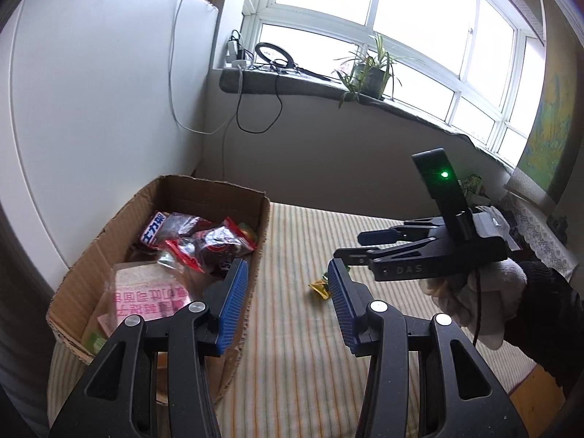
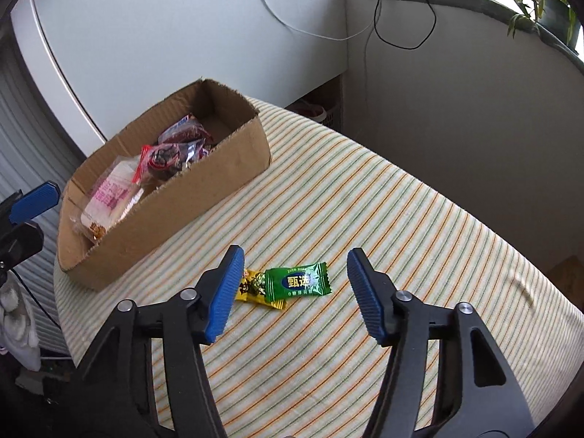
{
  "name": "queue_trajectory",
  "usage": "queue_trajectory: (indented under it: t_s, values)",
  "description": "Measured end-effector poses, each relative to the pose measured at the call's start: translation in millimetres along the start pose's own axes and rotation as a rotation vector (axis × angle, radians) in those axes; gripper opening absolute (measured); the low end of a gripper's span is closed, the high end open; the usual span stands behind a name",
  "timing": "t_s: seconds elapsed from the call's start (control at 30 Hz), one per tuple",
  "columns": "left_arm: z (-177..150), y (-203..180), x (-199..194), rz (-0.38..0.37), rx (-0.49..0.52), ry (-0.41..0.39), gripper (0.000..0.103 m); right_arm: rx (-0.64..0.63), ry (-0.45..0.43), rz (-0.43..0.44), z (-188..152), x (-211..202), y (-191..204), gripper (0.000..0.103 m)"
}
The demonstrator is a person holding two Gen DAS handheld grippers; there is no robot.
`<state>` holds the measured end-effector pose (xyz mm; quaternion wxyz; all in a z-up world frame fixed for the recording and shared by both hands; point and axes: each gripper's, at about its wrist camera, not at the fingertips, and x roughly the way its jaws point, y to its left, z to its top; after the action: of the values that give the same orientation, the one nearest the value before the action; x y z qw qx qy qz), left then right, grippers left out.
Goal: Organize snacks
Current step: 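Move both open tools back to the yellow and green candies, then grasp the yellow candy with the left tool while the right tool grasps the green candy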
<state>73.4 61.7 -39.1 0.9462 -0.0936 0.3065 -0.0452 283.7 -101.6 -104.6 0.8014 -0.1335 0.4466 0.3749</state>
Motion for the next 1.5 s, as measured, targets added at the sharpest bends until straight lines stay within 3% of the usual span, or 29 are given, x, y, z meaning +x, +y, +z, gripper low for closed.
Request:
queue_trajectory:
  t_s: [0.2, 0.4, 0.57, 0.7, 0.97, 1.1, 1.37, 1.5]
  values:
    - [-11.4, -25.9, 22.3, -0.053, 0.029, 0.058, 0.044, -0.052, 0.031, 0.022, -5.3, 21.4, -1.6, 0.059]
    - [-18.7, -35.7, 50.2, -0.059, 0.037, 0.113, 0.044, -0.109, 0.039, 0.045, -2.8, 35.4, -2.4, 0.058]
    - [-22.4, -39.3, 65.7, -0.054, 0.044, 0.140, 0.044, -0.145, 0.025, 0.033, -8.6, 33.8, -9.2, 0.057]
    - [-25.5, -39.1, 78.3, -0.053, 0.057, 0.166, 0.044, -0.171, 0.024, 0.007, -10.9, 30.3, -14.2, 0.042]
    - [-26.6, -45.0, 109.2, -0.034, 0.094, 0.206, 0.043, -0.213, 0.029, 0.020, -15.7, 24.9, -20.6, 0.042]
    - [-29.3, -48.8, 121.9, -0.018, 0.117, 0.227, 0.043, -0.203, 0.029, 0.035, -14.1, 24.4, -28.2, 0.034]
    - [-23.2, -52.7, 131.3, 0.021, 0.183, 0.243, 0.043, -0.186, 0.021, 0.056, -14.9, 22.9, -40.8, 0.034]
    - [-24.3, -52.8, 144.5, 0.012, 0.190, 0.289, 0.041, -0.181, 0.019, 0.054, -15.4, 21.8, -46.3, 0.034]
